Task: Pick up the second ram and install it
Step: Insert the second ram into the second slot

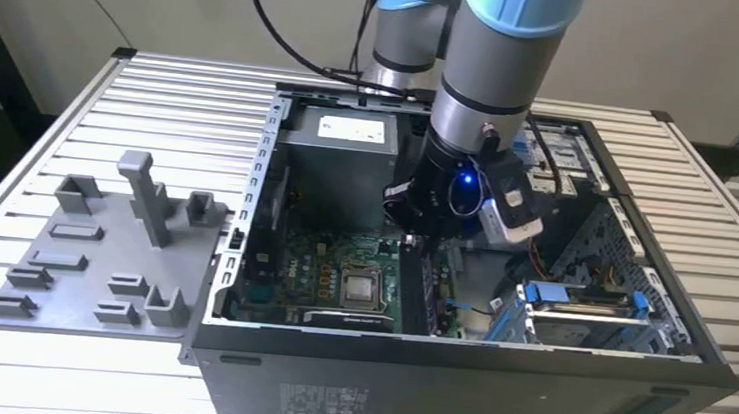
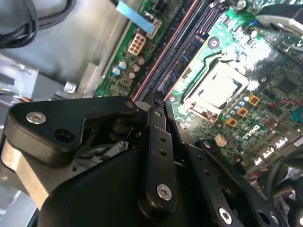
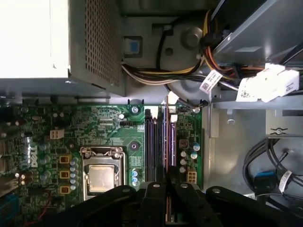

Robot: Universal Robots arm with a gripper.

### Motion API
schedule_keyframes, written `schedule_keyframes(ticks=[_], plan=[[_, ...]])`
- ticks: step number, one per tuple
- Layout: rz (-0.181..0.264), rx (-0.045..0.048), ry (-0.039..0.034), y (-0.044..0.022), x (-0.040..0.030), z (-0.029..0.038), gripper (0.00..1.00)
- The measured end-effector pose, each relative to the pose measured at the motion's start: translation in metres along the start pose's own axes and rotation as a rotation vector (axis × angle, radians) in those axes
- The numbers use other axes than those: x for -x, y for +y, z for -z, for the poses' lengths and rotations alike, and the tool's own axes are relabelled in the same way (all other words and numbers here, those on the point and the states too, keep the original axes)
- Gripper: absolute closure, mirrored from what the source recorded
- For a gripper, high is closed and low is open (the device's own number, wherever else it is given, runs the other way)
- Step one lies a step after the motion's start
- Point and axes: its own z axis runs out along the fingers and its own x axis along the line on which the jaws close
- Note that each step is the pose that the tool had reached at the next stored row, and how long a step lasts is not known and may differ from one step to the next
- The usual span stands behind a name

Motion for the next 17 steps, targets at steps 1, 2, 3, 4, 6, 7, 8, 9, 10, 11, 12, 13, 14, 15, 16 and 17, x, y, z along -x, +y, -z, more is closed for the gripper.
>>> schedule_keyframes(ticks=[1,2,3,4,6,7,8,9,10,11,12,13,14,15,16,17], plan=[[0.0,-0.0001,-0.0001,-0.0015,-0.0006,-0.0016,0.86],[0.0,0.0001,-0.0002,-0.0021,-0.0013,-0.0035,0.86],[0.0,0.0001,-0.0002,-0.0024,-0.0024,-0.0052,0.86],[0.0,-0.0001,-0.0001,-0.0026,-0.0038,-0.0069,0.86],[0.0,0.0,-0.0001,-0.0027,-0.006,-0.0106,0.86],[0.0,-0.0001,-0.0001,-0.0028,-0.0064,-0.0122,0.86],[0.0,-0.0001,-0.0001,-0.0033,-0.0066,-0.0133,0.86],[0.0,0.0,-0.0001,-0.0036,-0.0067,-0.0145,0.86],[0.0,-0.0003,0.0,-0.0043,-0.0067,-0.0155,0.86],[0.0,-0.0003,0.0,-0.0054,-0.0067,-0.0165,0.86],[0.0,-0.0002,-0.0001,-0.0064,-0.0067,-0.0175,0.86],[0.0,0.0,-0.0001,-0.0079,-0.0067,-0.0182,0.86],[0.0,0.0,0.0,-0.0105,-0.0066,-0.0186,0.86],[0.0,0.0,-0.0001,-0.0132,-0.0065,-0.0191,0.86],[0.001,-0.0001,-0.0001,-0.0155,-0.0066,-0.0196,0.86],[0.001,-0.0001,-0.0001,-0.0172,-0.0067,-0.0203,0.86]])
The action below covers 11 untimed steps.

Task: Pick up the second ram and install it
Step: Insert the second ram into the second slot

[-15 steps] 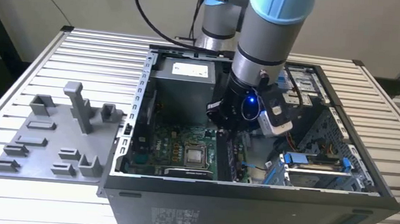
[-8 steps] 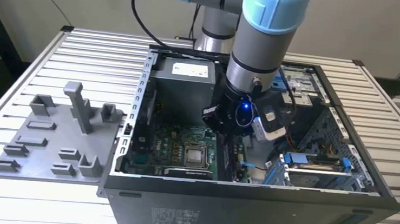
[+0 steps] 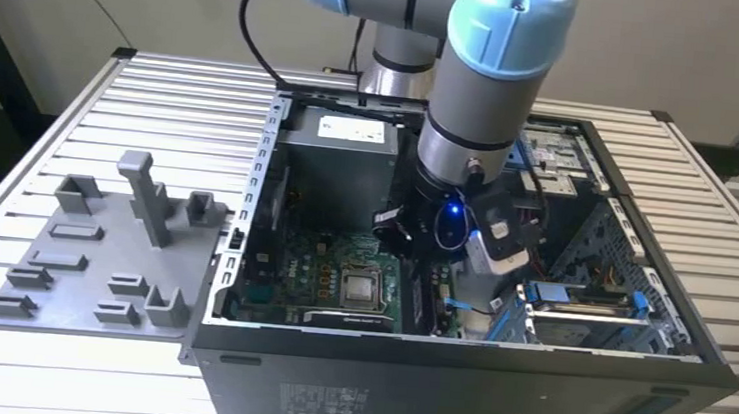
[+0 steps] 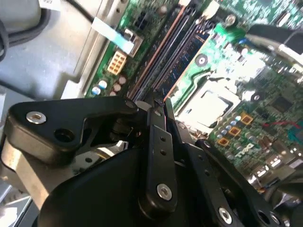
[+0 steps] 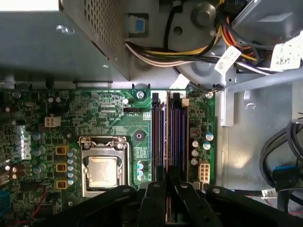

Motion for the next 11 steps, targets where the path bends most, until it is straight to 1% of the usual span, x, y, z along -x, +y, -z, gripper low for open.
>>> schedule_keyframes(ticks=[5,11], plan=[[0.0,-0.0001,0.0,-0.0008,-0.0014,-0.0047,0.86],[0.0,0.0003,0.0,-0.0028,-0.0026,-0.0058,0.86]])
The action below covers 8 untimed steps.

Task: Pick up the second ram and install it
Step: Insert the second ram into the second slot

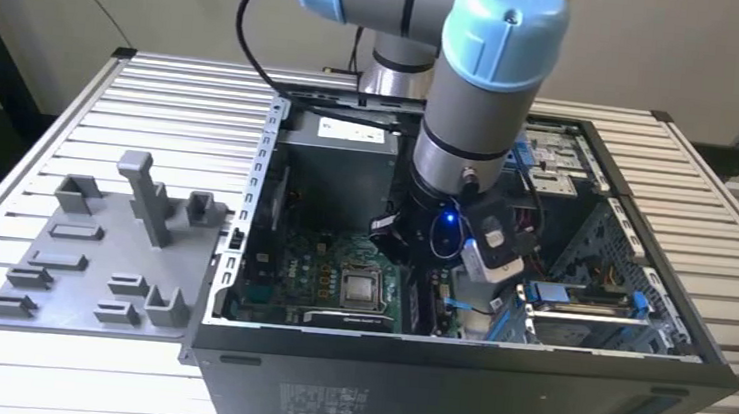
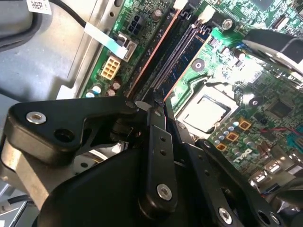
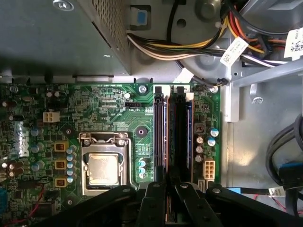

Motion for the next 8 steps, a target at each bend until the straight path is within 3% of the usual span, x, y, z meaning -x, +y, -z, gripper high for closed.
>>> schedule_keyframes(ticks=[8], plan=[[0.0,-0.0003,0.0,-0.0033,0.0001,0.0,0.86]])
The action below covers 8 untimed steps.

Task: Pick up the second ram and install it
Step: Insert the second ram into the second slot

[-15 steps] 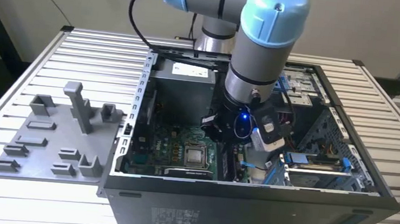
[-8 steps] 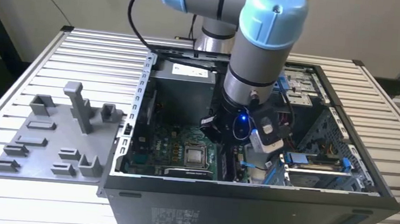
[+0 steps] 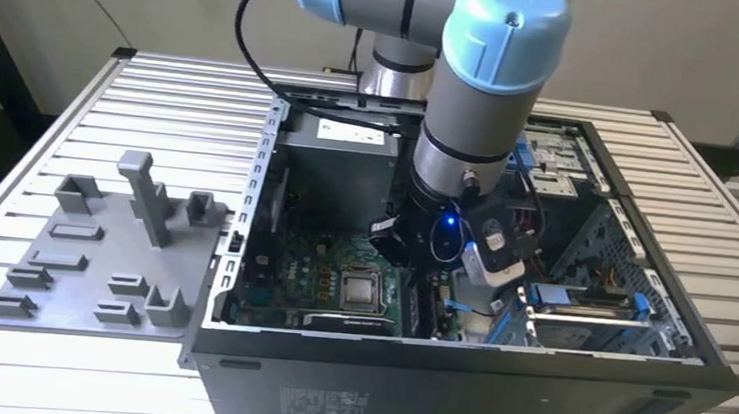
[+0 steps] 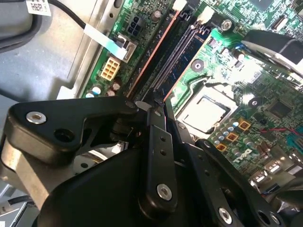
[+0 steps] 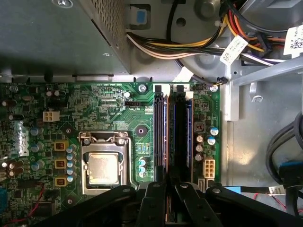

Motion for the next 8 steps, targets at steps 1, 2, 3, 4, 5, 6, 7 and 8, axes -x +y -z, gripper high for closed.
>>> schedule_keyframes(ticks=[1,2,3,4,5,6,7,8], plan=[[0.0,0.0,0.0,0.0,0.0,0.0001,0.86],[0.0,0.0,0.0,-0.0001,0.0,0.0004,0.86],[0.0,-0.0001,0.0,-0.0001,0.0,0.0011,0.86],[0.0,-0.0002,-0.0001,-0.0001,0.0,0.0018,0.86],[0.0,-0.0011,0.0,-0.0002,0.0,0.0033,0.86],[0.0,-0.0005,0.0,0.0,0.0,0.0057,0.86],[0.0,-0.0002,0.0,0.0001,0.0,0.0077,0.86],[0.0,-0.0004,0.0001,0.0002,0.0,0.0086,0.86]])
